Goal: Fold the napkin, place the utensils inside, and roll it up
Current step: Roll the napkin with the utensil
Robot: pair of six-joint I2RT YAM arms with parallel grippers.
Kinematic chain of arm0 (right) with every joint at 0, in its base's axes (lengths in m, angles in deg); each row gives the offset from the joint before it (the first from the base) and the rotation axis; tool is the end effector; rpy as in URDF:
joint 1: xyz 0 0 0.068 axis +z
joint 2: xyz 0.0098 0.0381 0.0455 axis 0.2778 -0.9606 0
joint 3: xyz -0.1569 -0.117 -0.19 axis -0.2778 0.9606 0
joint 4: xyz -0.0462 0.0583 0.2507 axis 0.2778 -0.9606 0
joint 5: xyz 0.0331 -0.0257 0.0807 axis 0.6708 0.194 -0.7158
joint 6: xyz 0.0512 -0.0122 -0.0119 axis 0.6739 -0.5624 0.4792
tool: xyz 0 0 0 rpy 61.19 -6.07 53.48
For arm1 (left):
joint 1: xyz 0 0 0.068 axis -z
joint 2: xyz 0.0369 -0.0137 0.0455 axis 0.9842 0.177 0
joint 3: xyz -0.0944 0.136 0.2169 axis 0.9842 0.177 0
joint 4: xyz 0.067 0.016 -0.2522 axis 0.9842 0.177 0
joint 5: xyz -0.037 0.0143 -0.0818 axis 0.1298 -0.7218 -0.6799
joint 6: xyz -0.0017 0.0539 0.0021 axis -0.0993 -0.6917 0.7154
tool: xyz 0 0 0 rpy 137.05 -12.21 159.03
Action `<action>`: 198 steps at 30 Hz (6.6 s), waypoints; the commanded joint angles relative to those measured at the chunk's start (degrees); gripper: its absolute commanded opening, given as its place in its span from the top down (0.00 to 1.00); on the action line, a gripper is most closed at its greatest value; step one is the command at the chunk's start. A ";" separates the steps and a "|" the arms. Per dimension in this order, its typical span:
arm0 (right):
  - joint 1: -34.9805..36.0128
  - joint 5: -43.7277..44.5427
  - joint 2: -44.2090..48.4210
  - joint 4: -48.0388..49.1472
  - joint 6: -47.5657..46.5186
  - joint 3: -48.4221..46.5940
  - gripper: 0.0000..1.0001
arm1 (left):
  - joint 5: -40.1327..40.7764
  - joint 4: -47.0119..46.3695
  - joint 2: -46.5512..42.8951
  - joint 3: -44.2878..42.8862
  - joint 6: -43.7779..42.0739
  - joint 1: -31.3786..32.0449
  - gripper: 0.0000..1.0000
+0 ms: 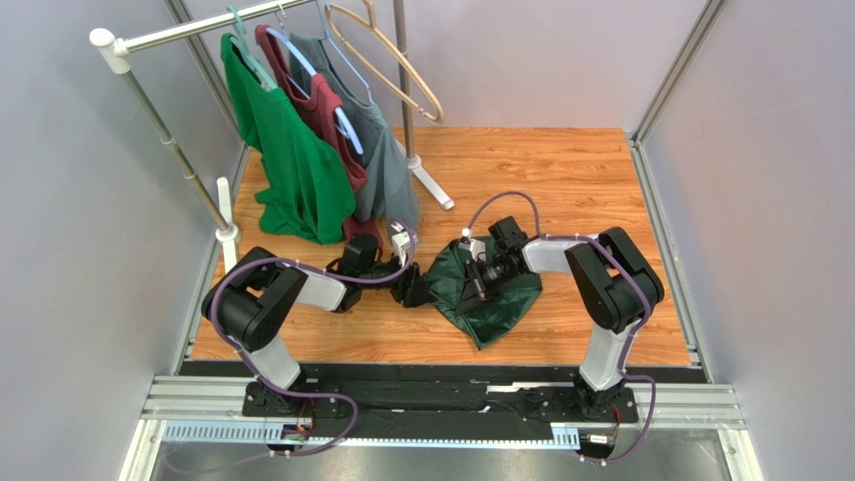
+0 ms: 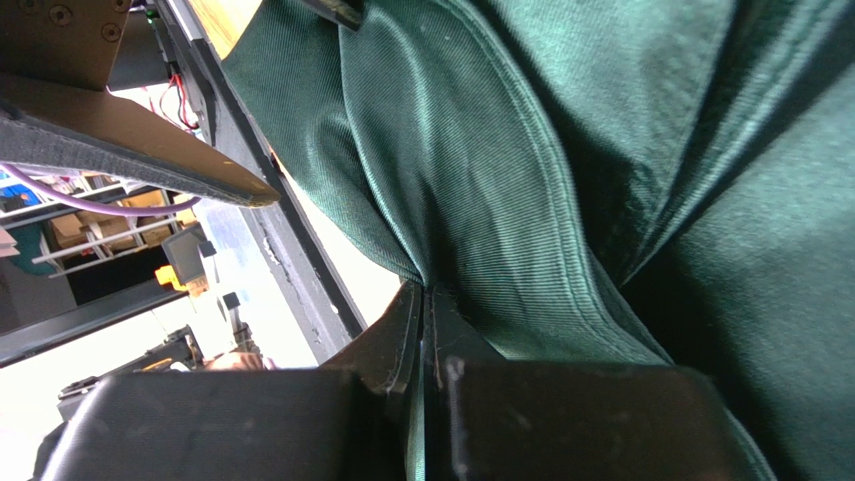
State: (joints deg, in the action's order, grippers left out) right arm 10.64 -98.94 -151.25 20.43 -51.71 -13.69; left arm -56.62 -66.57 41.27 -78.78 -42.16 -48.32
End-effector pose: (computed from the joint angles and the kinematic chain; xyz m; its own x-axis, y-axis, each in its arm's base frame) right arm 0.2619 0.1637 0.1107 -0.9233 -0.3485 -0.1615 -0.3310 0.5084 0.7950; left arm 0.2325 -0.1714 0.1254 -0.6521 0.1543 -0.7423 0.7373 0.3570 -0.5735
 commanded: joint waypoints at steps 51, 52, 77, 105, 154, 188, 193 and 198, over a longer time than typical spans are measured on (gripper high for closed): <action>-1.54 1.65 -1.32 -0.26 -0.44 -2.52 1.00 | 4.79 -1.87 -7.22 3.81 26.46 1.47 0.30; -1.45 1.73 -1.40 -0.26 -0.44 -2.61 1.00 | 4.79 -2.67 -6.95 3.72 27.42 1.47 0.30; -1.19 2.96 -1.84 -1.23 -0.97 -2.78 1.00 | 13.31 -19.72 -1.85 3.90 35.96 1.47 0.29; -1.10 3.58 -0.44 -1.22 0.52 -3.31 0.96 | 19.64 -12.61 3.16 2.05 31.31 1.47 0.30; 31.07 53.16 17.32 -19.60 11.51 -0.33 1.00 | 23.95 2.95 1.05 -1.90 27.17 1.47 0.29; 24.99 49.68 31.57 -24.95 13.35 -1.02 0.53 | 24.74 5.67 2.54 -3.48 25.85 1.47 0.29; 33.16 62.53 25.59 -28.64 17.04 -3.92 0.53 | 24.56 5.76 2.37 -3.13 25.76 1.47 0.29; 38.44 70.28 20.84 -31.11 19.50 -6.30 0.60 | 24.39 5.76 2.45 -3.22 25.76 1.39 0.29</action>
State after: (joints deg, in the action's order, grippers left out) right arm 45.87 -38.44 -128.46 -7.63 -35.62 -16.73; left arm -34.48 -65.48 42.89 -81.84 -14.22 -46.79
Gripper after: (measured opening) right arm 0.421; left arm 0.709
